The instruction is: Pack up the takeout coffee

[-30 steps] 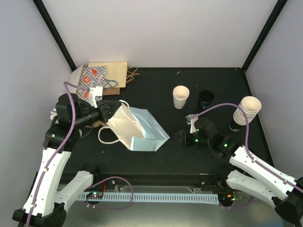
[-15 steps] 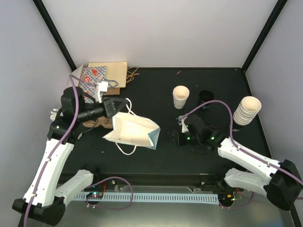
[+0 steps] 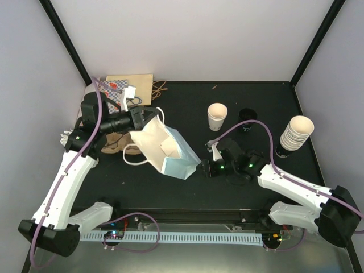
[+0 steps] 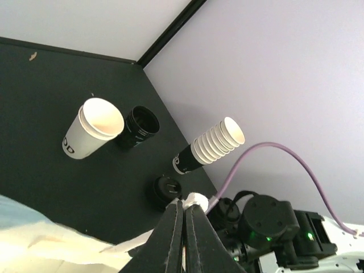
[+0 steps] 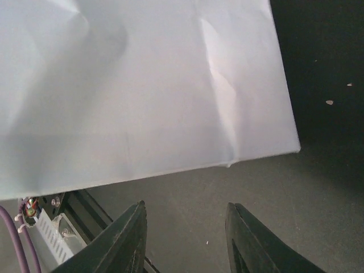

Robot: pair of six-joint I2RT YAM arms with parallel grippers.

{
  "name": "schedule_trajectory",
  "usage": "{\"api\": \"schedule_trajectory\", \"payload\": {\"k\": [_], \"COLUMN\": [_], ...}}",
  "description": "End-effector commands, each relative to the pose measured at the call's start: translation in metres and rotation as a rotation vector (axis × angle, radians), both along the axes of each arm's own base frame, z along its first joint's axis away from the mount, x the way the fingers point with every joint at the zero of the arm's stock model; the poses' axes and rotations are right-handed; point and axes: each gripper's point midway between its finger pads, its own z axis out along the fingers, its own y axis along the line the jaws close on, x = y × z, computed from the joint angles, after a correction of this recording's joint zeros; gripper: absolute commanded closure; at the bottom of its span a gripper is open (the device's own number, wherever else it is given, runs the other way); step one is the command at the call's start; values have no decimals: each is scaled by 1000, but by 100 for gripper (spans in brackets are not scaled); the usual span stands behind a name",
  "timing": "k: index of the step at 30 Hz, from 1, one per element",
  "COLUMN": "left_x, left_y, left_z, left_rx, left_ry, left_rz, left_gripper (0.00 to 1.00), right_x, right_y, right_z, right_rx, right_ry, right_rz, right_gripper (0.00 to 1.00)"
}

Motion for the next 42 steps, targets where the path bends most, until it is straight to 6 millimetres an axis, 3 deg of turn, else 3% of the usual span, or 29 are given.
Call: {"api": "schedule_trajectory", "payload": {"k": [1, 10, 19, 31, 38, 42], "left_x": [18, 51, 64, 59, 55, 53], "left_y": [-7, -13, -19, -29, -36, -38], "left_z": [23, 16, 5, 5, 8, 10], "left_rx": [-20, -38, -54, -96, -107, -111], "left_ry": [-61, -38, 6, 36, 37, 35], "left_rz": [-4, 24, 6, -45, -65, -74], "left_gripper": [98, 96, 96, 97, 97, 97], "right_x": [0, 4, 9, 10, 22, 36], "right_y": [5, -15, -30, -16, -1, 6], "right_z": [20, 19, 49, 120, 173, 186], "right_rx": [35, -37, -58, 25, 41, -2], "right_ry": [-56, -98, -195, -302, -391, -415], "right_rz": [21, -34, -61, 15, 54, 46], "right_gripper": [60, 59, 58, 49, 38, 35]}}
